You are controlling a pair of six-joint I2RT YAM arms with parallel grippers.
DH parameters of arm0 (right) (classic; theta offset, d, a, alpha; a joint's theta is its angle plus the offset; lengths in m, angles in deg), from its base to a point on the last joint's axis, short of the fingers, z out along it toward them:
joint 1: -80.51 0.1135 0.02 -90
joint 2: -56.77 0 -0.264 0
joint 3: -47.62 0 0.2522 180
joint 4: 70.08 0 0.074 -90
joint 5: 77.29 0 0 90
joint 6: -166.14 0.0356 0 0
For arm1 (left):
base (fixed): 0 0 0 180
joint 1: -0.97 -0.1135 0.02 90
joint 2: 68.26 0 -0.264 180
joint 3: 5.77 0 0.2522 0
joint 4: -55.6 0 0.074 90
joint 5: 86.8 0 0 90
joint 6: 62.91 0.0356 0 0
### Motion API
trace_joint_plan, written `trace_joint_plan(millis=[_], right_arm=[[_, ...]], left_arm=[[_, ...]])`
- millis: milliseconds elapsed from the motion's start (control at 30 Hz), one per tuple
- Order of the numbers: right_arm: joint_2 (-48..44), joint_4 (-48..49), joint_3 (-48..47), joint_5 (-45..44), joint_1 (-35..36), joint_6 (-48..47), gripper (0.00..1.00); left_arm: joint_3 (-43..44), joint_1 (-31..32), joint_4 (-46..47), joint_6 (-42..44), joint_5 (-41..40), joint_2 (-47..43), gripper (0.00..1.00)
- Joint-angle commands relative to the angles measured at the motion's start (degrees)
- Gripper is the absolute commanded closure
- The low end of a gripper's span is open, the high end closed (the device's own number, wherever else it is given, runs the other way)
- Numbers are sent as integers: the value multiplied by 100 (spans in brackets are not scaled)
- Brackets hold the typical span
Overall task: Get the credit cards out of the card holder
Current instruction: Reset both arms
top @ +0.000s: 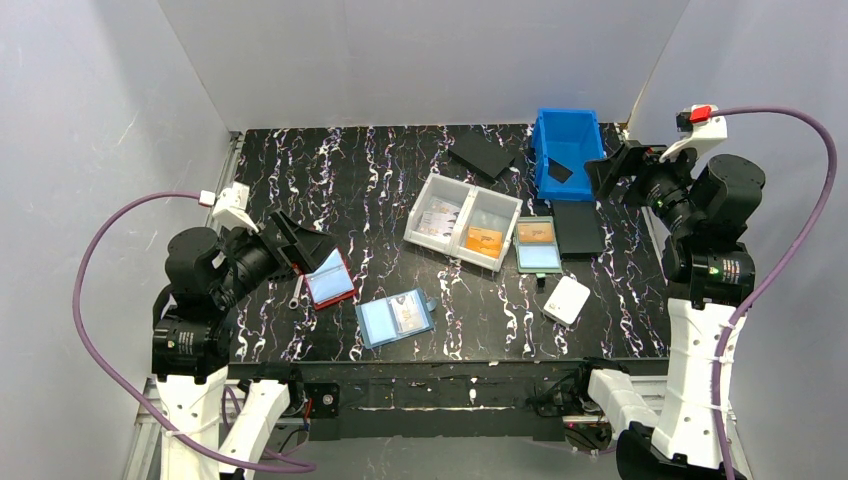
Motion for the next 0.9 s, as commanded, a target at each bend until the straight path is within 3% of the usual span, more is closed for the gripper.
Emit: trace_joint_plan(millis=[0,867], right_arm=[[-123,218,-43,-172,-56,-83,2],[-125,308,53,5,-143,-138,2]], left_arm=[[-19,-30,-79,152,14,-15,2],[-18,-28,-240,379,-97,-23,2]])
